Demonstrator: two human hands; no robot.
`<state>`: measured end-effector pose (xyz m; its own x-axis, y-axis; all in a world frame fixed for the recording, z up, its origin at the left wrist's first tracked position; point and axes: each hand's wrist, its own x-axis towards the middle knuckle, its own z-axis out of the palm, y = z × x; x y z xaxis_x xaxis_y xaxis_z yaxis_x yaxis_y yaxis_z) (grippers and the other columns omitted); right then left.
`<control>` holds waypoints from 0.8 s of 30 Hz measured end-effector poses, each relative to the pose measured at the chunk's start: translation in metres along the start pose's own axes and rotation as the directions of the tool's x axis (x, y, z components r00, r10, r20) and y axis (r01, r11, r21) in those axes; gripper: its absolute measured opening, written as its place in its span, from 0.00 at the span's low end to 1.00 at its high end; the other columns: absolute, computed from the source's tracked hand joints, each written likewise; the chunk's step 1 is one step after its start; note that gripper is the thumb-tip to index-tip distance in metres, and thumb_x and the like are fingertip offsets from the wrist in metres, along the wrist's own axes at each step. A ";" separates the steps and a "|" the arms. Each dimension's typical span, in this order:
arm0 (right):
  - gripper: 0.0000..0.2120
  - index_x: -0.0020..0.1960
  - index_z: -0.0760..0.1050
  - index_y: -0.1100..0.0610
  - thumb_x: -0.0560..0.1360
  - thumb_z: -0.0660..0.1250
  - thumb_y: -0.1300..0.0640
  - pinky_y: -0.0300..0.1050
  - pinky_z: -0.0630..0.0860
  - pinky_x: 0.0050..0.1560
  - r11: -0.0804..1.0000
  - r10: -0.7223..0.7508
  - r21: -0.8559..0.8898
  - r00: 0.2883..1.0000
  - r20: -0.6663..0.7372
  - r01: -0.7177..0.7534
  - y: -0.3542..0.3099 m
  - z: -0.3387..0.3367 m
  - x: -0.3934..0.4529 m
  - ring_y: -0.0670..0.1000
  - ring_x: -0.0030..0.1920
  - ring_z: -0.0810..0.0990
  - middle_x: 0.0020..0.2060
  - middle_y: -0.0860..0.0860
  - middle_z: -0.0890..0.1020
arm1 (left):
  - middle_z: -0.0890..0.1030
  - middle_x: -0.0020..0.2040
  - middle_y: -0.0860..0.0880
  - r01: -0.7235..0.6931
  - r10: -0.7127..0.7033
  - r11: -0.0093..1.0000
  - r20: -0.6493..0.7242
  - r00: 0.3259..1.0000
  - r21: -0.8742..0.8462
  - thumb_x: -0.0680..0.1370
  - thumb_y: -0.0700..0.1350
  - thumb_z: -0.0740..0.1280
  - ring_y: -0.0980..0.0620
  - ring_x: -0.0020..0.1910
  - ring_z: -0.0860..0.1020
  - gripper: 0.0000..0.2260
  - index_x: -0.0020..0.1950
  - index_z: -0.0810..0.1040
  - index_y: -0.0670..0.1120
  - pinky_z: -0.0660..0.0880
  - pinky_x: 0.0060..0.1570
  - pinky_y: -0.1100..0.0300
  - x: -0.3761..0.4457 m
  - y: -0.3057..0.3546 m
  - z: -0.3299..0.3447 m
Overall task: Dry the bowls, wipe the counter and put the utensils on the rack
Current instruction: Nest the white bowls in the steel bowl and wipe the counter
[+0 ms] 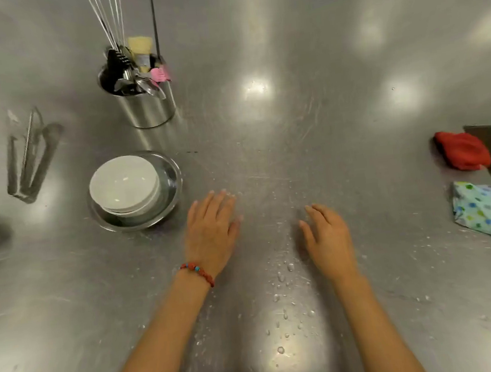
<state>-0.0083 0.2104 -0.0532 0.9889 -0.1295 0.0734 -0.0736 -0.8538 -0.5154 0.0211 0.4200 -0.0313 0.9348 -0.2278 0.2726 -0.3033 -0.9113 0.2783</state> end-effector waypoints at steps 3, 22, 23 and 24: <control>0.15 0.58 0.75 0.68 0.73 0.67 0.62 0.59 0.72 0.61 1.000 0.007 0.006 0.999 -0.049 -0.007 0.061 -0.037 -0.008 0.65 0.57 0.77 0.56 0.66 0.78 | 0.81 0.56 0.38 0.006 -0.005 1.000 0.073 0.997 -0.011 0.69 0.44 0.68 0.36 0.55 0.78 0.17 0.55 0.79 0.38 0.72 0.53 0.36 0.000 0.063 0.024; 0.25 0.71 0.62 0.58 0.77 0.59 0.49 0.57 0.47 0.72 0.909 0.304 -0.247 0.941 -0.151 -0.334 0.287 -0.159 0.051 0.61 0.74 0.53 0.73 0.60 0.59 | 0.70 0.68 0.40 0.011 0.016 0.997 0.361 0.932 -0.073 0.76 0.46 0.65 0.39 0.69 0.66 0.19 0.65 0.71 0.41 0.61 0.66 0.41 0.019 0.254 0.137; 0.25 0.71 0.61 0.59 0.77 0.59 0.49 0.57 0.50 0.71 0.910 0.337 -0.191 0.924 -0.181 -0.369 0.290 -0.160 0.054 0.62 0.73 0.55 0.72 0.61 0.60 | 0.70 0.68 0.40 0.004 0.021 0.998 0.364 0.931 -0.069 0.75 0.45 0.66 0.39 0.69 0.66 0.19 0.65 0.71 0.41 0.61 0.66 0.41 0.018 0.252 0.140; 0.25 0.70 0.62 0.61 0.78 0.59 0.50 0.57 0.54 0.70 0.909 0.370 -0.115 0.902 -0.224 -0.401 0.292 -0.161 0.056 0.62 0.71 0.59 0.70 0.63 0.63 | 0.71 0.67 0.39 -0.005 0.030 0.998 0.360 0.932 -0.068 0.75 0.44 0.67 0.38 0.68 0.67 0.19 0.64 0.73 0.40 0.63 0.65 0.40 0.018 0.250 0.142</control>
<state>0.0046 -0.1278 -0.0620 0.8353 -0.5457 0.0670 -0.4785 -0.7817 -0.4000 -0.0119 0.1395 -0.0872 0.9293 -0.3629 -0.0692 -0.3202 -0.8847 0.3388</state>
